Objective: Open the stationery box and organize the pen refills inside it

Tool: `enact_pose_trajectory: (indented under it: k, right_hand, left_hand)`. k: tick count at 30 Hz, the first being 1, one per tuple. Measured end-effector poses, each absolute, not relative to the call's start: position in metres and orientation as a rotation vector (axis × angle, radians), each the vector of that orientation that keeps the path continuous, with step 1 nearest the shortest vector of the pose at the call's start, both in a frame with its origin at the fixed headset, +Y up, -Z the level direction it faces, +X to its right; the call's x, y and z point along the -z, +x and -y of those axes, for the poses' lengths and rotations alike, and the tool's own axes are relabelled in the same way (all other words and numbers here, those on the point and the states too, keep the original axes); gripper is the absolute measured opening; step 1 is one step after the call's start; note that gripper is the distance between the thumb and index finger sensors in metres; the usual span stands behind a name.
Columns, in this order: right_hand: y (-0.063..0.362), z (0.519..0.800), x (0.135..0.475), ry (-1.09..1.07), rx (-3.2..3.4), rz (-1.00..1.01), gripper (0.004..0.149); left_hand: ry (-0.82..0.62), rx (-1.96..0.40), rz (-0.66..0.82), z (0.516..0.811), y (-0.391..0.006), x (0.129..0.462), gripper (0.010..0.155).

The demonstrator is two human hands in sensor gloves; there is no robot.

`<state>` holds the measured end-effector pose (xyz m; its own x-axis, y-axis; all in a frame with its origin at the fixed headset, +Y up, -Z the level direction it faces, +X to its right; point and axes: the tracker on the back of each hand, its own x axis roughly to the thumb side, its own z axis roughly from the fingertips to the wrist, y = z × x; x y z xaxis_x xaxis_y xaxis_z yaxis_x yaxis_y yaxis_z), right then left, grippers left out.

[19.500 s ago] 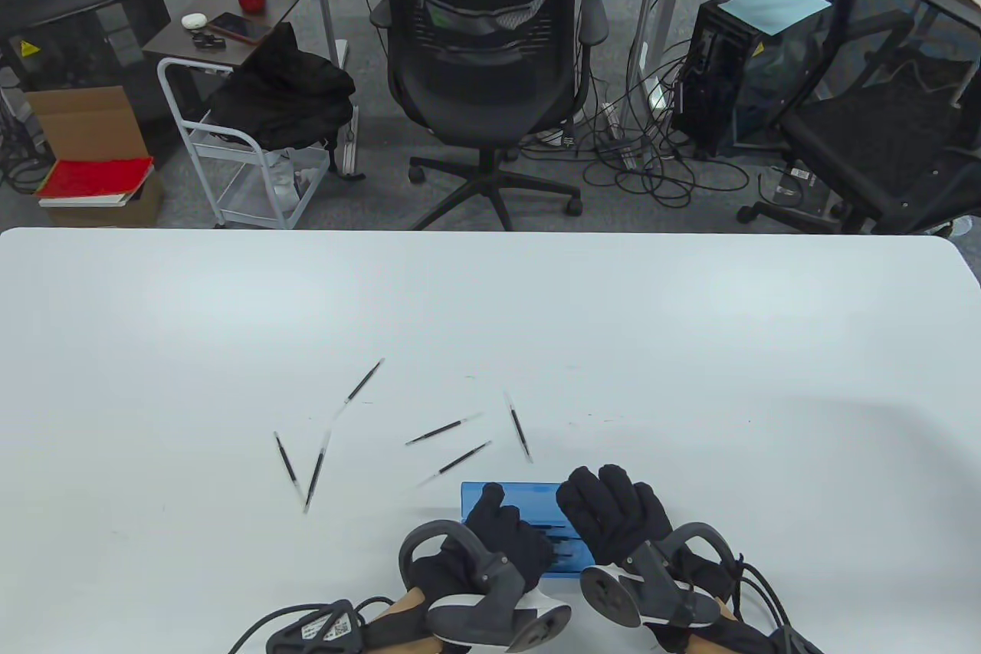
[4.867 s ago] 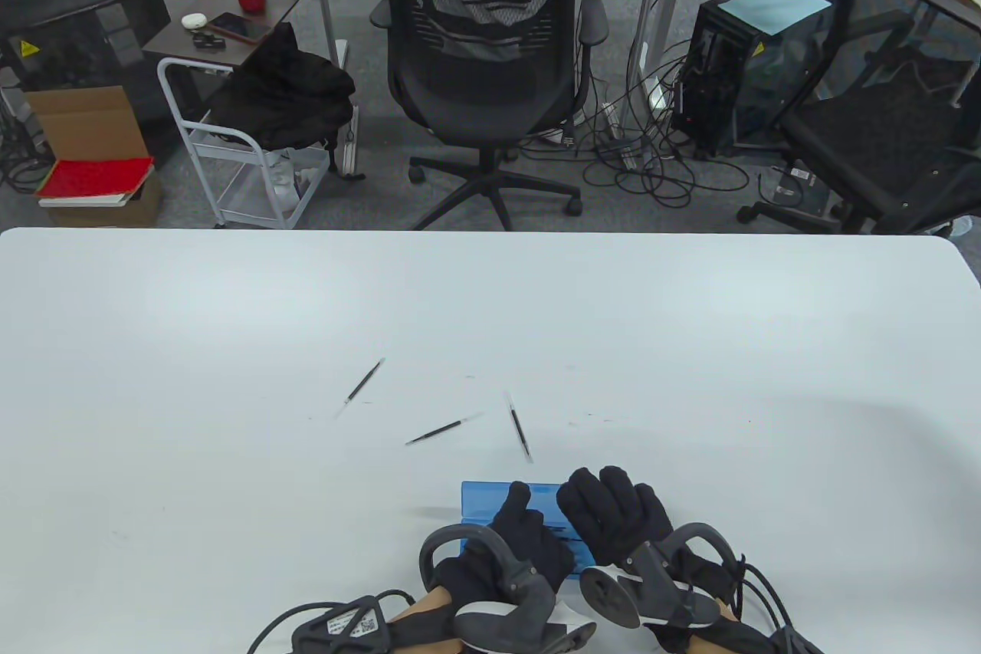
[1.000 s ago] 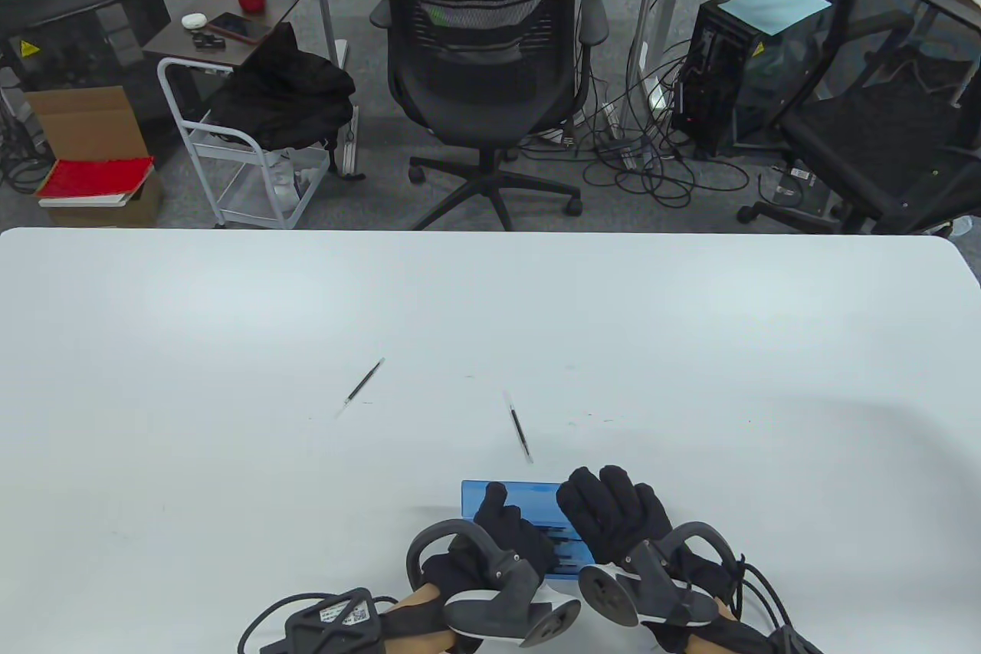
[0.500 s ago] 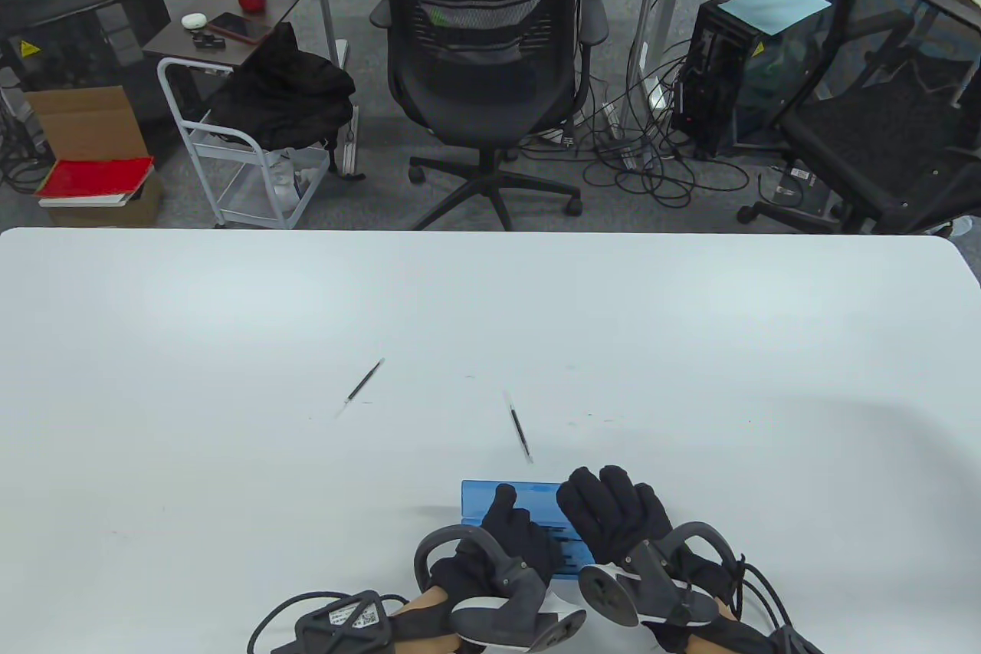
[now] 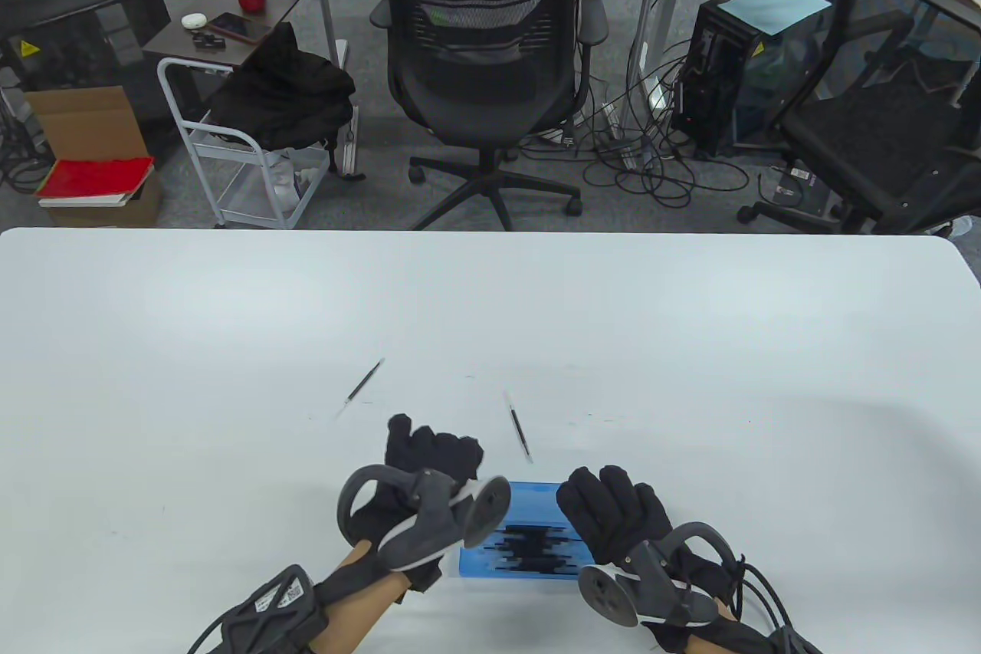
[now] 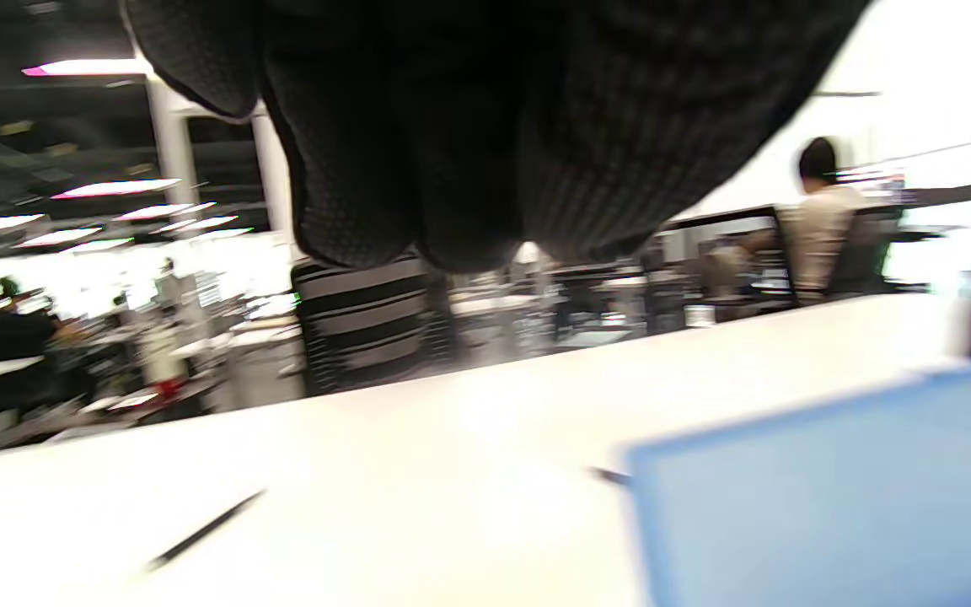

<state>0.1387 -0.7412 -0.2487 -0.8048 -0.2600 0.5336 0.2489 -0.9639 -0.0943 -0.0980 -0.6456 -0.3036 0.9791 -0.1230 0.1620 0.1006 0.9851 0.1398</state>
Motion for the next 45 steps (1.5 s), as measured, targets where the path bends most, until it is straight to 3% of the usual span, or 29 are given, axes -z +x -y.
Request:
enact_pose_trajectory:
  k: [6,14,23,45]
  right_hand:
    - [0.139,0.741,0.249,-0.818,2.754,-0.028,0.11]
    - [0.139,0.741,0.249,-0.82,2.757,-0.025,0.109]
    - [0.139,0.742,0.249,-0.824,2.759,-0.022,0.11]
    - [0.139,0.742,0.25,-0.826,2.763,-0.018,0.11]
  left_hand:
    - [0.004,0.07,-0.103,0.661,-0.151,0.356,0.05]
    - [-0.107,0.01,-0.273,0.705,-0.196,0.396,0.055]
    - [-0.158,0.045,-0.342,0.73,-0.207,0.416,0.056]
    - [-0.199,0.068,-0.367,0.747,-0.214,0.429,0.053]
